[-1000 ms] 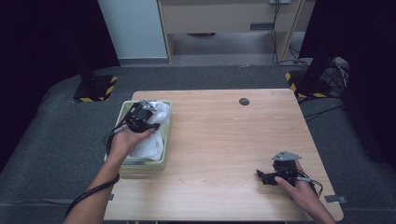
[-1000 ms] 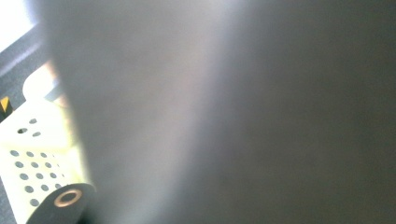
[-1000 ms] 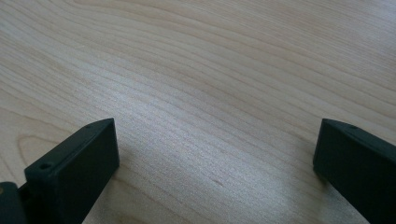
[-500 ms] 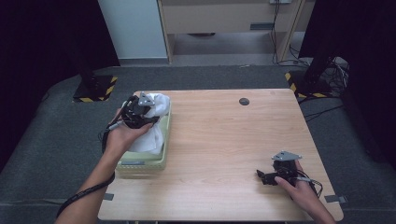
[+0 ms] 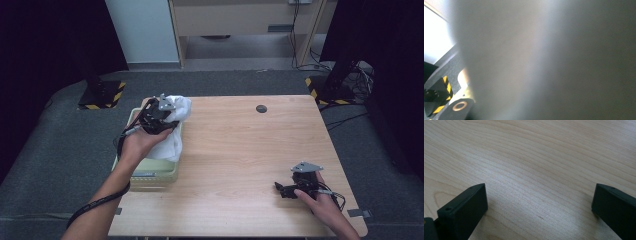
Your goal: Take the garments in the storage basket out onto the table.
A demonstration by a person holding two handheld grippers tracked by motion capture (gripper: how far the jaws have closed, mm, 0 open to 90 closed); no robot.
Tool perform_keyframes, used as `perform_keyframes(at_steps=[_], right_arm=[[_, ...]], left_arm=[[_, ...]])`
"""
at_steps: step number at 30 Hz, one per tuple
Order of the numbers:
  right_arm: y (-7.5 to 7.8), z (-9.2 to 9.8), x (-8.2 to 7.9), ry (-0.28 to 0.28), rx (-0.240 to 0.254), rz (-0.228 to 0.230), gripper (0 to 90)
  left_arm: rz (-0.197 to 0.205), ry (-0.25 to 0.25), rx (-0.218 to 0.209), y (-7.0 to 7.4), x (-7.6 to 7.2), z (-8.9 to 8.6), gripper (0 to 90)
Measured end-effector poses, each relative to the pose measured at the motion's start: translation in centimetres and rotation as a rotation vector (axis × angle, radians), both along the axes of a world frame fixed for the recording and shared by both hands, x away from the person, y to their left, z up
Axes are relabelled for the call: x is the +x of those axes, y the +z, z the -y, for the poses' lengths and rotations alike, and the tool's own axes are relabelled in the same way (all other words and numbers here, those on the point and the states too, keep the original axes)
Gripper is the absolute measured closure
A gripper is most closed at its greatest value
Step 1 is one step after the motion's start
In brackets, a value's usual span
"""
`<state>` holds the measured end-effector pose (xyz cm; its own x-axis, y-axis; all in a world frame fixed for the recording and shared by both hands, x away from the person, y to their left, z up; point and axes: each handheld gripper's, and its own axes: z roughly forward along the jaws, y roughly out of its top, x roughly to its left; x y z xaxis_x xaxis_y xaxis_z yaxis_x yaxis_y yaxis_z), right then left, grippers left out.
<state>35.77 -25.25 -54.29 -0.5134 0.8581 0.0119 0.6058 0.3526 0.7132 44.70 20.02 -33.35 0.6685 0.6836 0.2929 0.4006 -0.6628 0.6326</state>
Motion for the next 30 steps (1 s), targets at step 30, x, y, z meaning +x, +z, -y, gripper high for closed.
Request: perform_keyframes(at_steps=[30], right_arm=[[0.0,0.0,0.0,0.001,-0.001,0.0,0.4]], left_arm=[[-0.001,-0.11,0.046,-0.6,-0.6,5.5,61.4]])
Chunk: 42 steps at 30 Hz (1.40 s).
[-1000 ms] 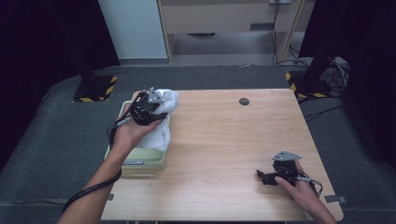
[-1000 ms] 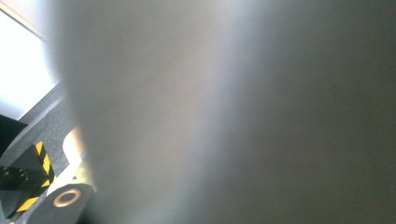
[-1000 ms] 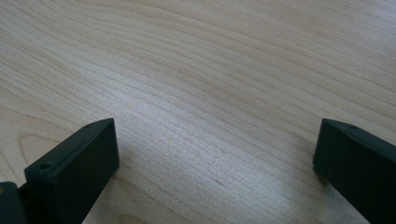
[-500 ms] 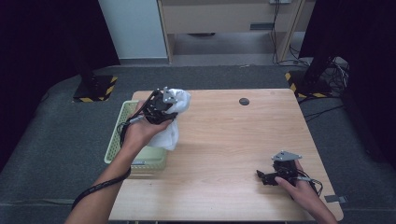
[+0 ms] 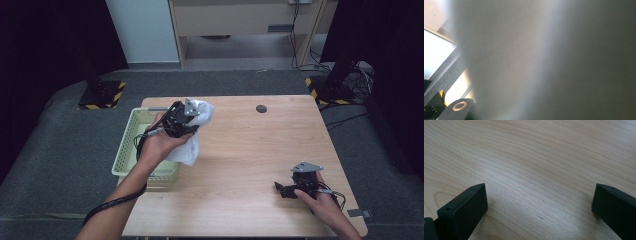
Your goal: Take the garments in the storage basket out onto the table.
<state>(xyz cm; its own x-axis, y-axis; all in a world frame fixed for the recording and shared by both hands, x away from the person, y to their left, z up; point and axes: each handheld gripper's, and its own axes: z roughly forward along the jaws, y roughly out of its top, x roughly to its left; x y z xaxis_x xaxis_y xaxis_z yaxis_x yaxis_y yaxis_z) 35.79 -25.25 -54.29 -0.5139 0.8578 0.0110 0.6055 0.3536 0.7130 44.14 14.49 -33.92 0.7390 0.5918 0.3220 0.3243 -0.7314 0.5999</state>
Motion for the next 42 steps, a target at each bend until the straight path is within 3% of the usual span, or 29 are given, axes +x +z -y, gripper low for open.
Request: perform_keyframes(at_steps=[34,42], right_arm=[[0.0,0.0,0.0,0.012,-0.001,0.0,0.4],[0.0,0.0,0.0,0.012,-0.001,0.0,0.4]], left_arm=[[-0.023,-0.096,0.052,-2.1,-0.7,5.3,61.1],[-0.037,-0.11,0.04,-2.9,-1.2,6.5,61.1]])
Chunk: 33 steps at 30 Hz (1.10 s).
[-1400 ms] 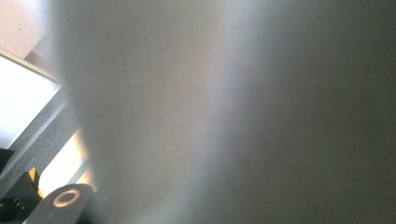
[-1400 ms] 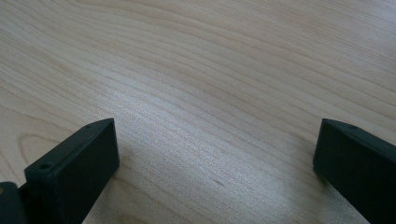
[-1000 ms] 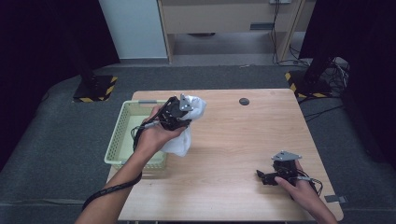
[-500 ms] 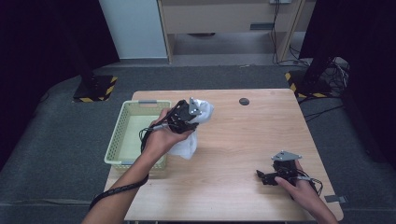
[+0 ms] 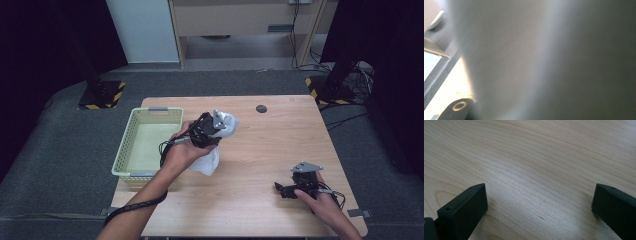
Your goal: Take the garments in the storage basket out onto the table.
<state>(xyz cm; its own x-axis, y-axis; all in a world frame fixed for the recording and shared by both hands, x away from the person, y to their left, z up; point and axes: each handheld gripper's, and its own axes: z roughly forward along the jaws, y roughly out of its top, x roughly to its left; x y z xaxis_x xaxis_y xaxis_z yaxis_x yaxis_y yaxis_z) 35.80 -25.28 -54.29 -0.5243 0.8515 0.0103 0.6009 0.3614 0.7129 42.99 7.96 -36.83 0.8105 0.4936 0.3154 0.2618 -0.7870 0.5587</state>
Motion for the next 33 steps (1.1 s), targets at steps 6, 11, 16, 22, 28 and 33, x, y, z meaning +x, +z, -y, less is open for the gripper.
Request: perform_keyframes(at_steps=[6,11,16,22,28,33], right_arm=[[0.0,0.0,0.0,0.002,0.0,0.001,0.4],[0.0,0.0,0.0,0.002,0.0,-0.001,0.4],[0.0,0.0,0.0,0.003,0.002,-0.004,0.4],[0.0,0.0,0.0,0.007,0.0,-0.002,0.4],[0.0,0.0,0.0,0.011,-0.001,-0.001,0.4],[0.0,0.0,0.0,0.013,-0.001,-0.001,0.4]], left_arm=[[-0.018,-0.015,0.0,-1.1,-0.3,1.2,61.0],[-0.036,-0.03,-0.001,-2.4,-0.5,2.3,60.8],[-0.058,-0.033,-0.015,-3.7,-0.7,3.0,60.7],[-0.083,-0.028,-0.024,-5.2,-0.7,3.6,60.7],[-0.109,-0.016,-0.048,-6.8,-0.6,4.4,60.5],[-0.138,-0.026,-0.051,-8.1,-0.7,5.4,60.4]])
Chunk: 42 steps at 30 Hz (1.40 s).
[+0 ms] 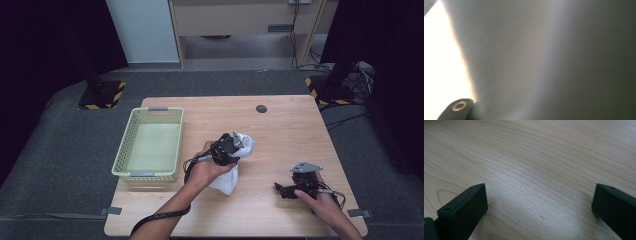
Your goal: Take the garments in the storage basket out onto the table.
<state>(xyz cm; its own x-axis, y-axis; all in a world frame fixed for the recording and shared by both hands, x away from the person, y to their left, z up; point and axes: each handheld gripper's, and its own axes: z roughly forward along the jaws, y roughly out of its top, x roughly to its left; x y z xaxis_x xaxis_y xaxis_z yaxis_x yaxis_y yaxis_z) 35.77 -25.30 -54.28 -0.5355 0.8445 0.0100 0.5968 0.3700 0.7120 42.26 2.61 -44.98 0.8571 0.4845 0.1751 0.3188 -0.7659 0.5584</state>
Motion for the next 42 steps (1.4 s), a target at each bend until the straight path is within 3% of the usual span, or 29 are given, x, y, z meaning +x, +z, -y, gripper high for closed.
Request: perform_keyframes(at_steps=[12,16,20,23,26,31,34,38,42], right_arm=[[0.0,0.0,0.0,0.002,0.0,0.0,0.4],[0.0,0.0,0.0,0.004,-0.001,0.0,0.4],[0.0,0.0,0.0,0.005,-0.001,-0.001,0.4],[0.0,0.0,-0.1,0.006,-0.001,-0.001,0.4],[0.0,0.0,-0.1,0.006,-0.001,-0.001,0.4],[0.0,0.0,-0.1,0.003,-0.001,0.0,0.4],[0.0,-0.1,-0.1,-0.004,-0.001,-0.001,0.4],[0.0,-0.2,-0.2,-0.021,0.0,-0.004,0.4],[0.0,-0.2,0.0,-0.029,0.014,-0.003,0.7]], left_arm=[[-0.05,0.042,-0.047,-3.1,0.3,2.6,53.9],[-0.062,0.062,-0.037,-4.3,0.6,3.4,45.1],[-0.08,0.094,-0.052,-5.3,0.9,3.5,35.7],[-0.096,0.073,-0.061,-6.0,1.0,3.5,24.6],[-0.093,0.066,-0.069,-5.8,1.1,3.3,17.8],[-0.121,0.063,-0.152,-4.2,1.0,2.6,8.8],[-0.104,0.091,-0.194,-2.9,0.7,2.0,6.9],[-0.064,0.101,-0.22,-1.5,-0.3,0.7,5.4],[-0.041,0.126,-0.221,-1.6,-1.2,-0.6,5.8]])
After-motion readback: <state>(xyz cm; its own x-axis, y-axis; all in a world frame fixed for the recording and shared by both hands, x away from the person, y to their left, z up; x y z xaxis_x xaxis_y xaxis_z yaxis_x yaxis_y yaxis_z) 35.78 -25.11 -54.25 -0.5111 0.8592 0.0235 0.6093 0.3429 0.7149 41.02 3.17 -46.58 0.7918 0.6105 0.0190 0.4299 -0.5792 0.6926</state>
